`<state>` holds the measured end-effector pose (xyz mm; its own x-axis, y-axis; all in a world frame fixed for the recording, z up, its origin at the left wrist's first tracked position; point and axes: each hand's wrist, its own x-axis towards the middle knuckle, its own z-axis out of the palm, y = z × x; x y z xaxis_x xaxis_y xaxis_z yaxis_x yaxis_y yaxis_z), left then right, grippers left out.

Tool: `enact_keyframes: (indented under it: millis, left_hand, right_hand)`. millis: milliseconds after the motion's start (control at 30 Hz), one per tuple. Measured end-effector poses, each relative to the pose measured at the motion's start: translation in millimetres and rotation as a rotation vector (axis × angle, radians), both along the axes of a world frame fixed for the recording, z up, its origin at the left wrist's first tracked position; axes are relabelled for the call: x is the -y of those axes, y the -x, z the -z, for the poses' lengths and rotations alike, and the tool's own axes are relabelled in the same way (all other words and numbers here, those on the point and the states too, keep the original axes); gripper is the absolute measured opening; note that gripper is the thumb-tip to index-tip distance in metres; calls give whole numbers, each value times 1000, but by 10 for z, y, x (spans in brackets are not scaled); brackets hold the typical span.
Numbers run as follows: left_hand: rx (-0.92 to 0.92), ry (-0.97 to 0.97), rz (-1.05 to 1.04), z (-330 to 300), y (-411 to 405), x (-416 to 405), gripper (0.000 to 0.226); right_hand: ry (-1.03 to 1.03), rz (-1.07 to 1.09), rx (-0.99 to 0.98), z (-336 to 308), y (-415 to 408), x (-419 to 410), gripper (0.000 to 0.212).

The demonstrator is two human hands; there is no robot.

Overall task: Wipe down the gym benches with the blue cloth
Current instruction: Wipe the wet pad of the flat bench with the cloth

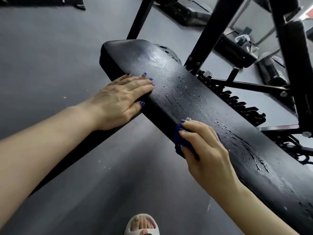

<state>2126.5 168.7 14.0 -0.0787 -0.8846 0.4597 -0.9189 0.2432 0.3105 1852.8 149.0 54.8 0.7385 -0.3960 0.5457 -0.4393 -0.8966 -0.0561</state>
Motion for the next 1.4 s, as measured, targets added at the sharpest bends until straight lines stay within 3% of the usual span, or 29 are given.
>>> enact_keyframes:
  millis: [233,433,633,833,1067,1233,1333,1400]
  left_hand:
    - [5,-44,10,-34,-10,-15,64]
    - [16,-41,-6,-42,26,-32,64]
    - [24,-58,0,-96,-13,-8,70]
    - [23,-34,-109,-32,-189,70,74]
    - [-38,33,-78,35,-229,91,65]
    - [-42,41,-84,56,-228,96,64]
    - [-177,26,-134,15,-121,-1,63]
    - [-389,104,-229,6,94,-183,57]
  right_hand:
    - [-227,66,111,-225,-864,431,21]
    - [-208,49,53,-167,-151,242,25]
    - [-125,153,-85,-84,292,20,44]
    - [-14,131,-100,-3,-551,98,26]
    - [273,-48,-313,38,82,66,25]
    - [304,-102,-330,-10,-680,168,28]
    - [186,-85,-291,-1,-824,246,21]
    - [109,-66,-290,-33,-633,214,35]
